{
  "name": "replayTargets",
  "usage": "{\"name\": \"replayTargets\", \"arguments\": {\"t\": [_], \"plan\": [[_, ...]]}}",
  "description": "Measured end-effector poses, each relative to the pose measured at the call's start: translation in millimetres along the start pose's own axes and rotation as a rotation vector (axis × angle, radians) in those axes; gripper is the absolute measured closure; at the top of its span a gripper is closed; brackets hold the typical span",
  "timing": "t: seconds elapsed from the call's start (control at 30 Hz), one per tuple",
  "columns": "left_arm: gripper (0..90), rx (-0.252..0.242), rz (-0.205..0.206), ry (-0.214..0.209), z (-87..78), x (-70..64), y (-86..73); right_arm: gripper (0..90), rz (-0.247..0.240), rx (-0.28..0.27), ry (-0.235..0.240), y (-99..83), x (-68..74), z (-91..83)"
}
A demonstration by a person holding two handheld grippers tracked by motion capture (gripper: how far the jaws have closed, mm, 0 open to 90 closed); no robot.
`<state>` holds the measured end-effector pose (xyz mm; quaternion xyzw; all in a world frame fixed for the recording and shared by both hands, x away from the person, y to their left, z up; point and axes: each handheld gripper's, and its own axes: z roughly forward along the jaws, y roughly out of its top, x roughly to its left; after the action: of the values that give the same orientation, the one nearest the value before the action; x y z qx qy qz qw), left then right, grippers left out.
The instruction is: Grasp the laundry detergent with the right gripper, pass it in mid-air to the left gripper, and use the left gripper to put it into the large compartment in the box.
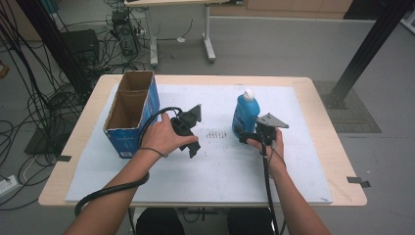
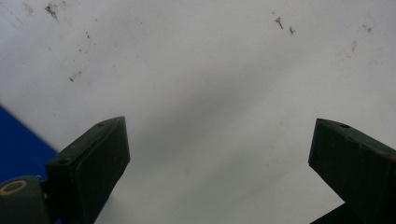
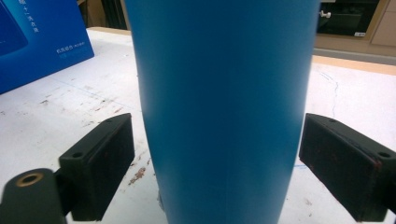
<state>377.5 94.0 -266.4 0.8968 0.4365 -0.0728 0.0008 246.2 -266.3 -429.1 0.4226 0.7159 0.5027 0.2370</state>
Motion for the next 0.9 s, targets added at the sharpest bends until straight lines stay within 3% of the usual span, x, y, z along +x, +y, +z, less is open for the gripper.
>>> {"name": "replayTargets", "arguments": {"t": [0.43,0.9], "plan": [[5.7,-0.002,0.002,0.002,-0.4,-1.6,0.6,19.4,0.003,-0.005,-0.005,0.3,1.1,1.0],[5.8,-0.005,0.002,0.002,-1.7,-1.3,0.4,22.8,0.02,-0.003,-0.006,0.6,2.9,4.2]]}}
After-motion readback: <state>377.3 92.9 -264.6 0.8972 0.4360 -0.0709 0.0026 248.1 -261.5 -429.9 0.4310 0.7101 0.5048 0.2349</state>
